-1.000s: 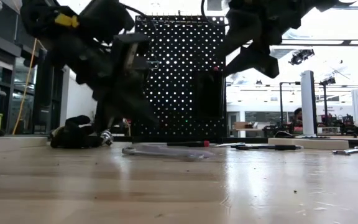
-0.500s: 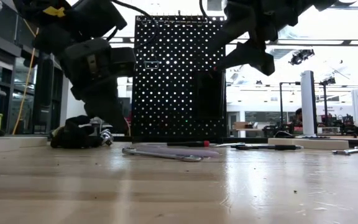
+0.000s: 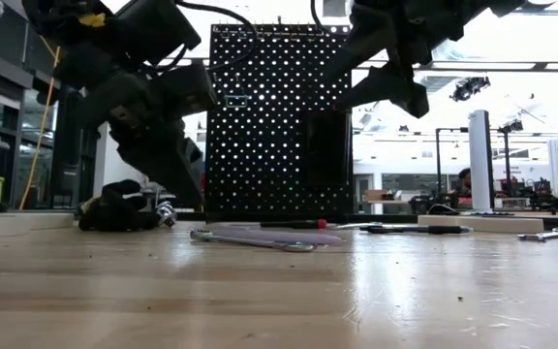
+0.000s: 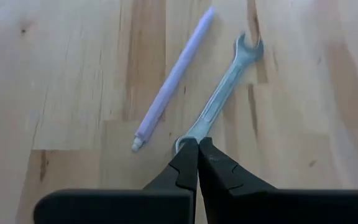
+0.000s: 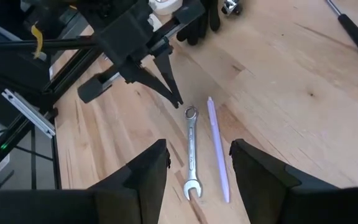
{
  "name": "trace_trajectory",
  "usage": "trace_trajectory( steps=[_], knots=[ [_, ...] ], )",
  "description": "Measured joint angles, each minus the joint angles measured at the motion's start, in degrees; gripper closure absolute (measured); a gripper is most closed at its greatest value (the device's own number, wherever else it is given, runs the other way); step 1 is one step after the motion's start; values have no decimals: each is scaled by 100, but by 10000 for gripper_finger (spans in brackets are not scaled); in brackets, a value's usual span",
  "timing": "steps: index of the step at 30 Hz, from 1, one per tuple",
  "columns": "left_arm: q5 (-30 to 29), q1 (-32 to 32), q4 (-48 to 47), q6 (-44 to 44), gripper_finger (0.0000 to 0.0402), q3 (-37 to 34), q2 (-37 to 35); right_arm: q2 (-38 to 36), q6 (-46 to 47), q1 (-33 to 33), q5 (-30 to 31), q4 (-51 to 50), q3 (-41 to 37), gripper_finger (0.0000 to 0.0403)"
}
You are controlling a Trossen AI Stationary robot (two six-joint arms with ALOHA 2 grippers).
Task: Hang tools onto peg board
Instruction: Hang the wrench onto the peg board
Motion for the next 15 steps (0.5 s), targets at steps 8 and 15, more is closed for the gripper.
trace_trajectory(
  steps=[8,15],
  knots=[
    [-51,-82,59,604,401,2,189,0,120,0,44,-2,0,231],
    [-199,-78,258,710,401,2,258,0,173,0,162,-4,0,231]
  ],
)
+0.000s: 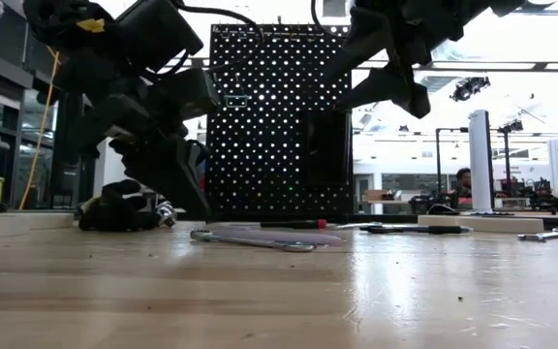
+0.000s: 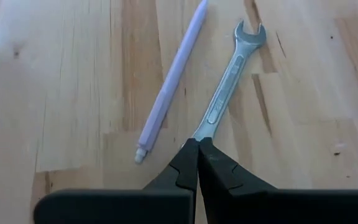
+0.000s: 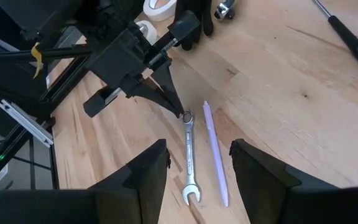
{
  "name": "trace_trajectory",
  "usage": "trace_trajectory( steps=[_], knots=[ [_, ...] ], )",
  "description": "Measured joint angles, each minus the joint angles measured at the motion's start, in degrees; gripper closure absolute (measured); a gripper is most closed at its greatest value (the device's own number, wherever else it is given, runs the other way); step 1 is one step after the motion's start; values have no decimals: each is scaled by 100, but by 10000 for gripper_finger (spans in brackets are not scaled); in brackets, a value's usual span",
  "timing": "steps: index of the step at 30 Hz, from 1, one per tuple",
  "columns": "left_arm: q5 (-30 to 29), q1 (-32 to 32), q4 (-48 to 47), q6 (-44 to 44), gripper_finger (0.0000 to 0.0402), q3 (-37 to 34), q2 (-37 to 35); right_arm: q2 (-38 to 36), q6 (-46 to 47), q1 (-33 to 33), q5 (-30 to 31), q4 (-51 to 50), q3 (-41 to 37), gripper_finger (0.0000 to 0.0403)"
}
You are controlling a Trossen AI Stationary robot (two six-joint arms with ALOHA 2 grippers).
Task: Hang tools onto peg board
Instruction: Hang the wrench onto the peg board
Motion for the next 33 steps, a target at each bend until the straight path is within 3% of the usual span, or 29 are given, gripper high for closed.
trace_trajectory(
  steps=[12,23,28,33],
  knots=[
    [50,43,98,343,401,4,227,0,58,-7,17,-4,1,231],
    [155,35,354,13,401,28,718,0,292,-9,-53,-7,0,231],
    [162,-10,481,-337,402,35,883,52,357,-9,-543,7,2,231],
    [152,-59,720,-400,401,17,933,509,806,-47,-1621,100,2,231]
  ],
)
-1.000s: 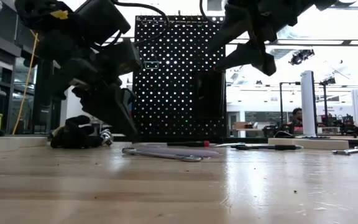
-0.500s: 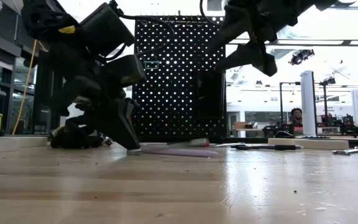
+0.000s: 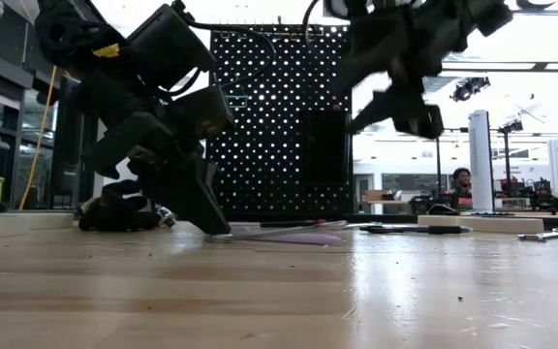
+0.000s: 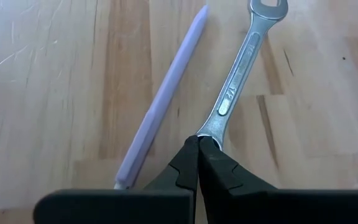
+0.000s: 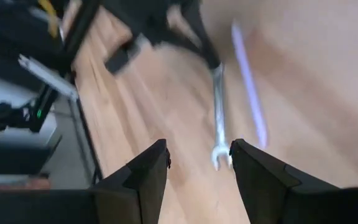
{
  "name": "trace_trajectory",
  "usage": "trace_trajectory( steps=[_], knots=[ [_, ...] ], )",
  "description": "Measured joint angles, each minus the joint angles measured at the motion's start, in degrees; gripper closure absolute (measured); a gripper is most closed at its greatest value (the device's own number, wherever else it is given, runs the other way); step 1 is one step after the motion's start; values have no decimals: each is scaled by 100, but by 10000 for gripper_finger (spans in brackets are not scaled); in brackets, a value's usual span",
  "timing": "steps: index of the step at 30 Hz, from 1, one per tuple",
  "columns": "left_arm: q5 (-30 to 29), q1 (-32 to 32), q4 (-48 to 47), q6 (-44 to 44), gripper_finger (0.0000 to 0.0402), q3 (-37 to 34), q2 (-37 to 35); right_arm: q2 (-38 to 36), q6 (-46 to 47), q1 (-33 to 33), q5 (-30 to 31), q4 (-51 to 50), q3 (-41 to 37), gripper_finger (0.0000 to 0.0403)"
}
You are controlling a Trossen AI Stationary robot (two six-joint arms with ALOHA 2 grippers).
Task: Hang tools onto peg board
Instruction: Hang the wrench onto the peg board
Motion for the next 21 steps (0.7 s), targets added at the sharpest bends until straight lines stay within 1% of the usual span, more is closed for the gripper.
trace_trajectory(
  steps=[1,7,10,15,21],
  knots=[
    [2,-2,27,-2,401,0,4,130,75,-7,-154,80,1,231],
    [2,-2,38,-4,401,-4,7,850,803,-116,-561,924,0,231],
    [2,-2,40,-4,401,-6,9,1156,1101,-193,-896,1239,0,231],
    [0,-2,55,-4,401,-11,9,1490,1203,-267,-1112,1255,-2,231],
    [-3,-2,74,-2,401,-15,10,1559,1155,-278,-1172,1356,1,231]
  ],
)
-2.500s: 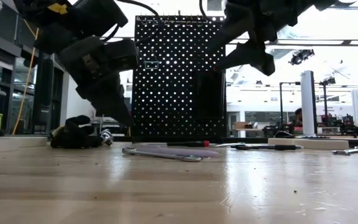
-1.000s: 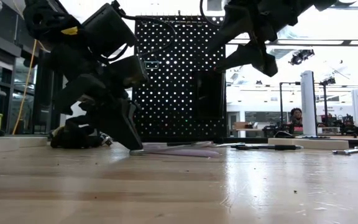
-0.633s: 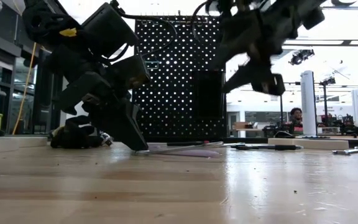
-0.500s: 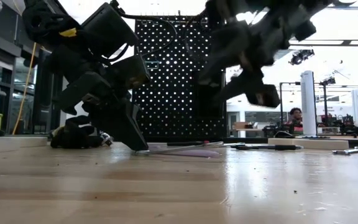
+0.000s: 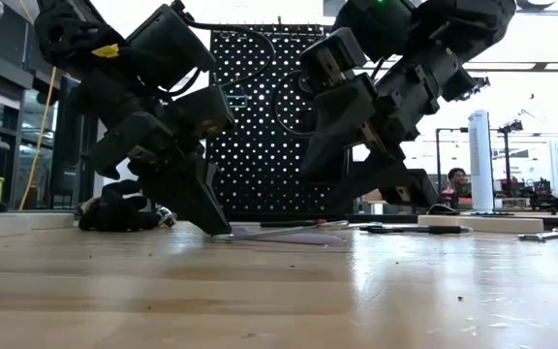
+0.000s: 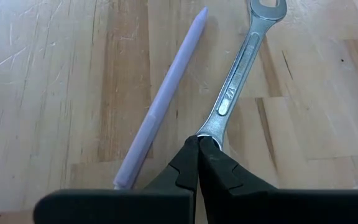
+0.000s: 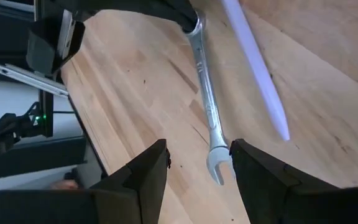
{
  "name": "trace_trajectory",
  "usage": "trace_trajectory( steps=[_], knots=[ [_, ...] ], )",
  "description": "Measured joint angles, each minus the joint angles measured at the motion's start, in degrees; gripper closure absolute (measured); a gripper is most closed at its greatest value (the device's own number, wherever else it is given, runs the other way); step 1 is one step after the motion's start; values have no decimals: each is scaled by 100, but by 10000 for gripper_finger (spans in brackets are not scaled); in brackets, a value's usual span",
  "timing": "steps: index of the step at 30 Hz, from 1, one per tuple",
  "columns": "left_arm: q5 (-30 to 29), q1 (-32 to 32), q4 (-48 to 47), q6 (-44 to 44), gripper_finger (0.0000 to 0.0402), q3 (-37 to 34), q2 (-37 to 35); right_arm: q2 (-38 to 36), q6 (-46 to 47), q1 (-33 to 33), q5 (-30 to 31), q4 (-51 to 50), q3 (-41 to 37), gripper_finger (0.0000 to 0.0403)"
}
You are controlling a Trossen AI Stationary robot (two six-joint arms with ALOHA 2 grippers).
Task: Hang tools onto peg board
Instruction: Hang the wrench onto the peg board
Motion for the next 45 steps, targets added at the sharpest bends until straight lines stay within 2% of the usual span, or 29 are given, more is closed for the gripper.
trace_trajectory(
  steps=[30,45],
  knots=[
    [-26,2,95,98,402,-4,7,2,-61,-20,16,-2,0,231],
    [-208,0,438,109,402,-4,12,4,-164,-20,266,-311,0,231]
  ],
)
